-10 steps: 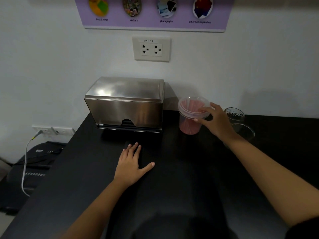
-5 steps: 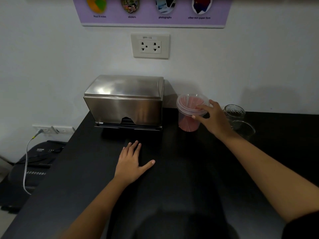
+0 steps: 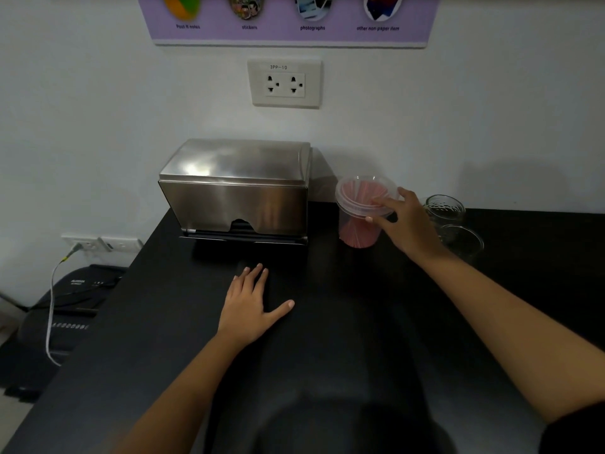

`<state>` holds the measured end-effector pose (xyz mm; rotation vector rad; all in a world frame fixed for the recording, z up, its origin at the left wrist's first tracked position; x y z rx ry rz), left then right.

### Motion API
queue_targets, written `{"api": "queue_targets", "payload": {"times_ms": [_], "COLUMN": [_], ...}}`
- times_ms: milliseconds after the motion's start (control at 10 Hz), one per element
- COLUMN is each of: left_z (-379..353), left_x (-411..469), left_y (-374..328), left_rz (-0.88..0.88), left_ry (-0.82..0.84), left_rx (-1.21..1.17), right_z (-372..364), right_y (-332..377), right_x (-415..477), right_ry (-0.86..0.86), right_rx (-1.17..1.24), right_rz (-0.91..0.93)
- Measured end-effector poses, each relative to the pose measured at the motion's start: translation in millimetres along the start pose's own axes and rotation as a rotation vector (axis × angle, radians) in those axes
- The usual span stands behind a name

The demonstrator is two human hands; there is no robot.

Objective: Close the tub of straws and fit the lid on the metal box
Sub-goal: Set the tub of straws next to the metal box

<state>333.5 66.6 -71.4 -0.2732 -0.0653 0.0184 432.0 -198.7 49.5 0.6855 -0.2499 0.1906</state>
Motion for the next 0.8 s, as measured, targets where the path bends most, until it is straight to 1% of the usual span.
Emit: {"api": "queue_targets", "payload": {"times_ms": [600,800], "left_z": [1.7,3.1], "left_x": [-0.3,-0.1], "left_y": [-1.0,-2.0], "left_rz": [0.002,0.016], "left_ry": [0.013,0.047], "left_rx": [-0.051,-0.086], "right_z": [-2.3,-1.8], "right_y": [1.5,-2.4], "right_x": [1.2,-3.4], "right_ry": [0.061,0.036], "right_rx": [-0.062,-0.043], "right_rz": [-0.039,-0.063]}}
Point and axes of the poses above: each hand's wrist, its own x-axis towards the middle knuckle, its own z-axis out of the back of the hand, y = z × x, the point moved 6 cm from there along x, towards the middle knuckle, and after that the axes turned 1 degree about z, right-handed, at the moved point
